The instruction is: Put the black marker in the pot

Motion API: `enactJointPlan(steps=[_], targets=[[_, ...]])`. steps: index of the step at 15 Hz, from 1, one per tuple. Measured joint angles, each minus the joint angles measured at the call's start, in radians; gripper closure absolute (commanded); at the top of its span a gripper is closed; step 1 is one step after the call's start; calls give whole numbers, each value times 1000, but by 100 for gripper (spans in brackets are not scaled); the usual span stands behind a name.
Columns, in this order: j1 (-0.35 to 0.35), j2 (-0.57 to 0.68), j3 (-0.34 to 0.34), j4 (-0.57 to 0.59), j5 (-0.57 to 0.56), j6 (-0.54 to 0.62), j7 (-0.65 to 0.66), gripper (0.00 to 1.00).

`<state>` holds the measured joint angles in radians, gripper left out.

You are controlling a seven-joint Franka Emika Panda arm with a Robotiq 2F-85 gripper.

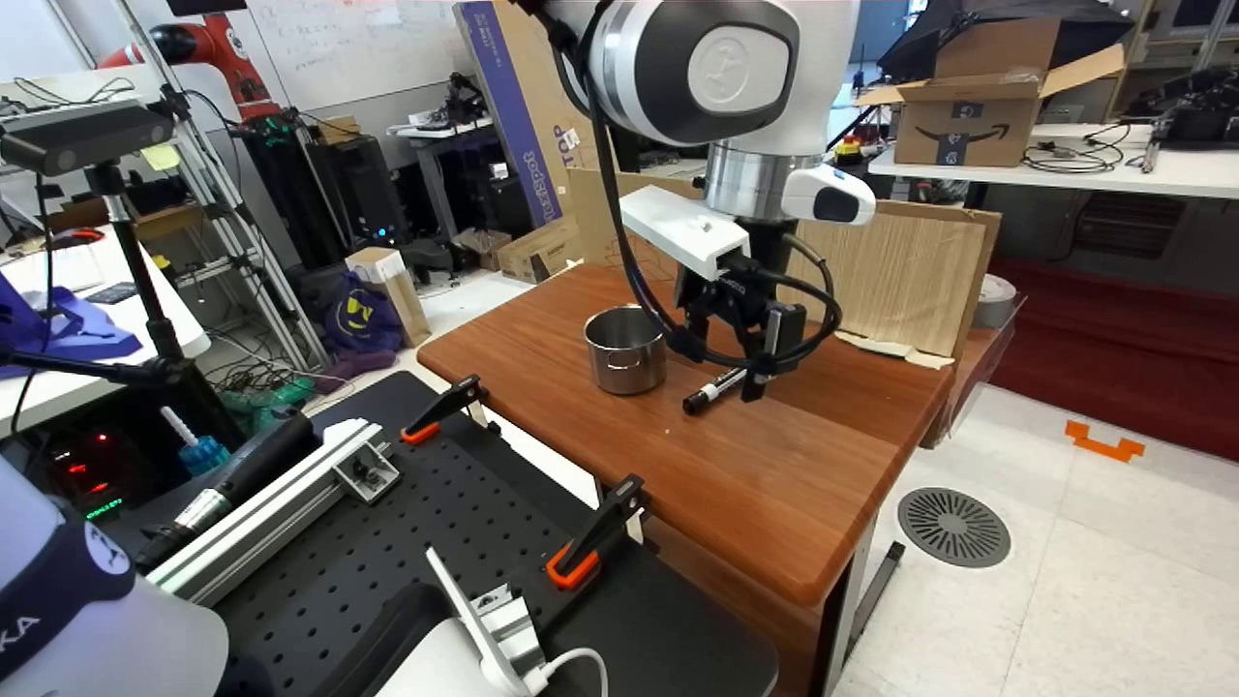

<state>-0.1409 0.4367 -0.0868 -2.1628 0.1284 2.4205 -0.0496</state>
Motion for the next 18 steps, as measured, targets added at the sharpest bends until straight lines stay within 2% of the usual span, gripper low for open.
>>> enactJointPlan(steps=[9,10,11,18], targets=[[24,68,9,14,-19,40,17,0],[27,77,8,20,-25,41,25,25],[28,81,8,28,-30,41,30,26],[33,88,7,56,-50,42,47,80]])
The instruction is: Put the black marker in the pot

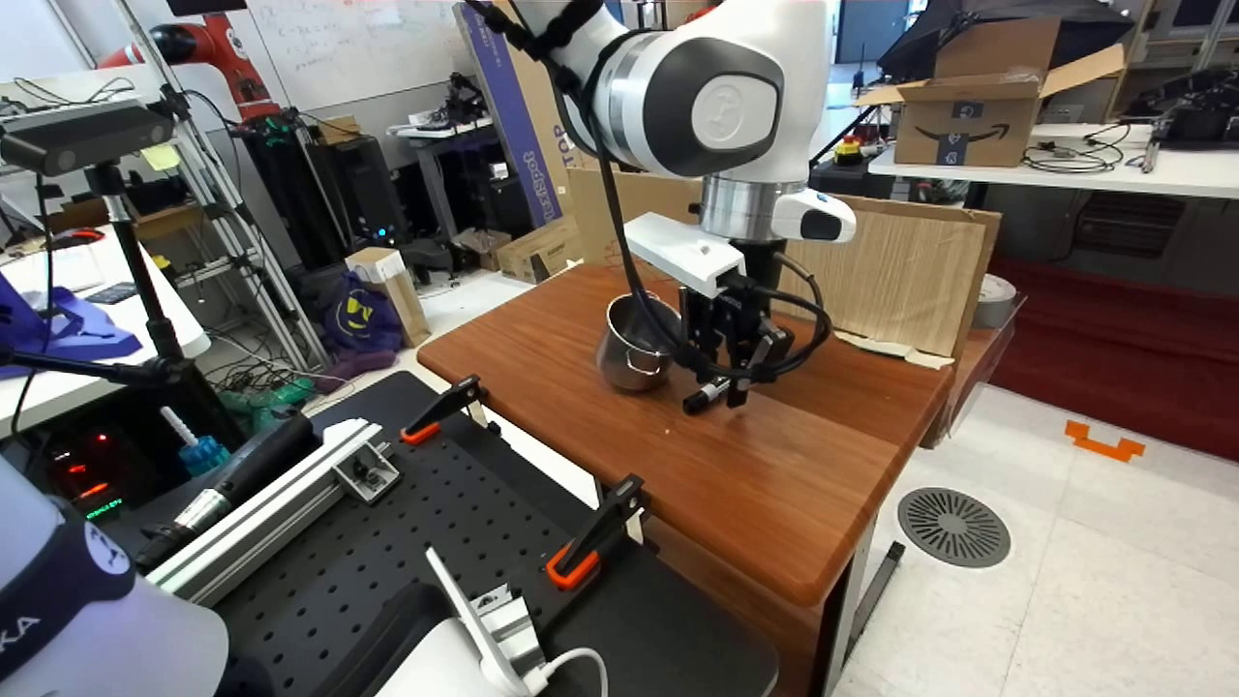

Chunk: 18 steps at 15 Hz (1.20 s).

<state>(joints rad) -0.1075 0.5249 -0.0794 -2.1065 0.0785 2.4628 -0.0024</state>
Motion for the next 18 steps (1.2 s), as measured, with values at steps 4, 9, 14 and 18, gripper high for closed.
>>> enactJointPlan(steps=[4,9,14,18], targets=[[0,13,-1,6,-14,0,11,97],[1,13,-1,8,-15,0,13,95],[1,12,-1,12,-15,0,13,95],[-2,-3,-1,18,-14,0,10,95]])
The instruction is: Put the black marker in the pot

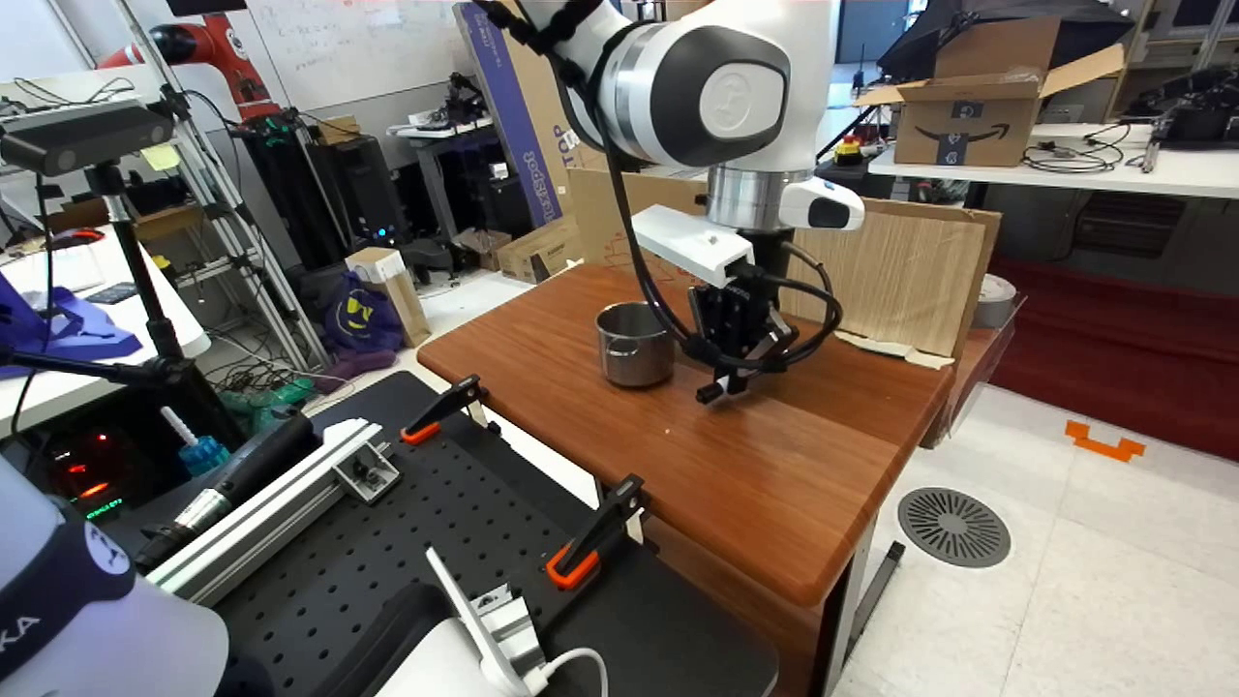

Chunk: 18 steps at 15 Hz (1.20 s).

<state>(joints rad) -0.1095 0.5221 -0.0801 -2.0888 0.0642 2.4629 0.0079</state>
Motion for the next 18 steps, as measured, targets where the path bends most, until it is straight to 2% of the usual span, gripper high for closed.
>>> enactJointPlan(steps=[9,18], targets=[[-14,-125,7,-28,15,-32,-47,95],[-4,-285,51,-85,29,-260,-140,95]])
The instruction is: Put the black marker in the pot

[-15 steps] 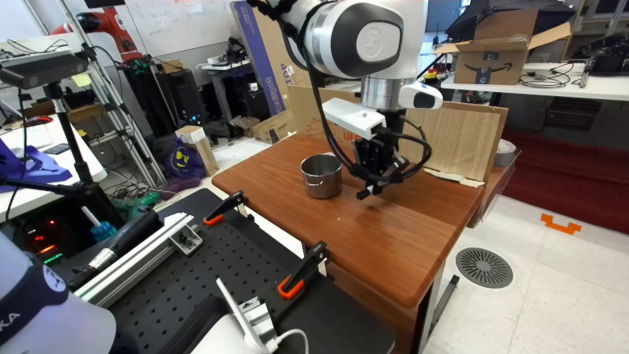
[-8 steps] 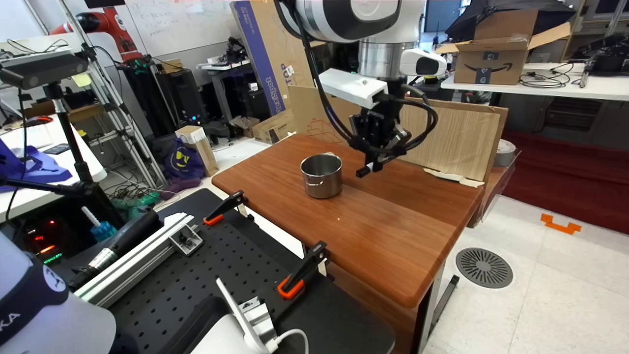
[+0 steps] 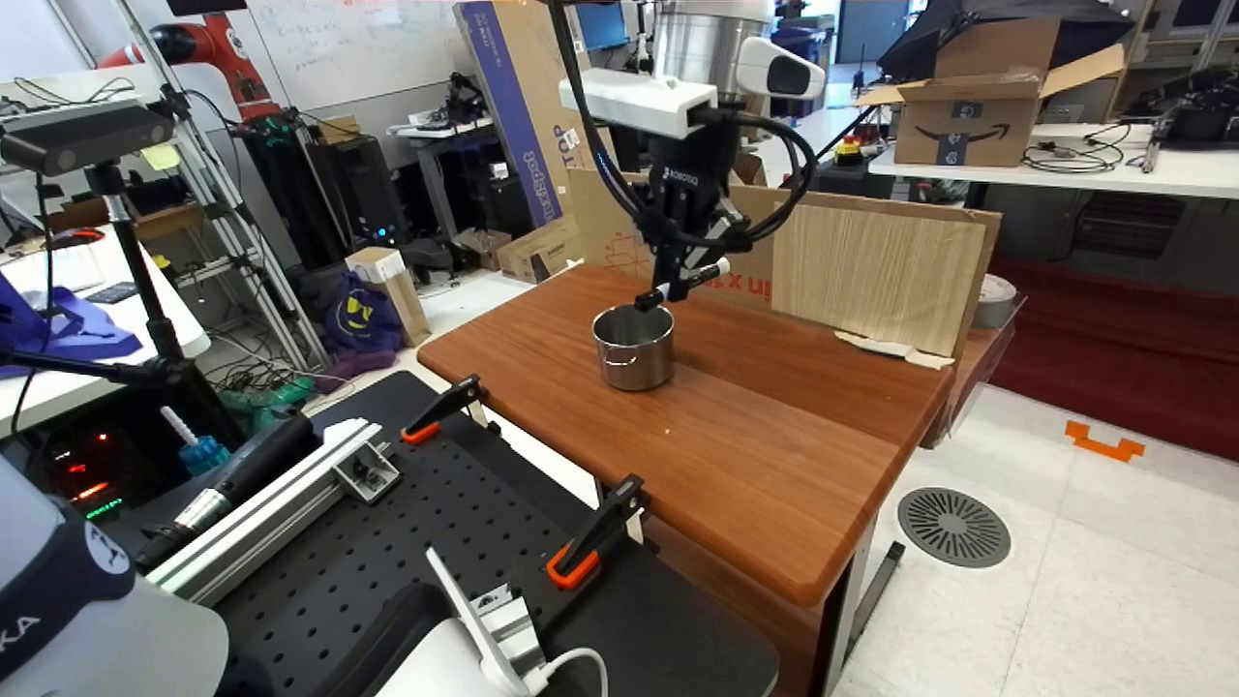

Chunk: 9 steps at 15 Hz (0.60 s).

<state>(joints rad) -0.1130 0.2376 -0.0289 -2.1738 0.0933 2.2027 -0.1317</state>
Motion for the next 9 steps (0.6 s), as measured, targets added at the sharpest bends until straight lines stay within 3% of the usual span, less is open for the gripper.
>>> enactJointPlan(steps=[9], targets=[[52,6,21,31,-3,-223,-18,95]])
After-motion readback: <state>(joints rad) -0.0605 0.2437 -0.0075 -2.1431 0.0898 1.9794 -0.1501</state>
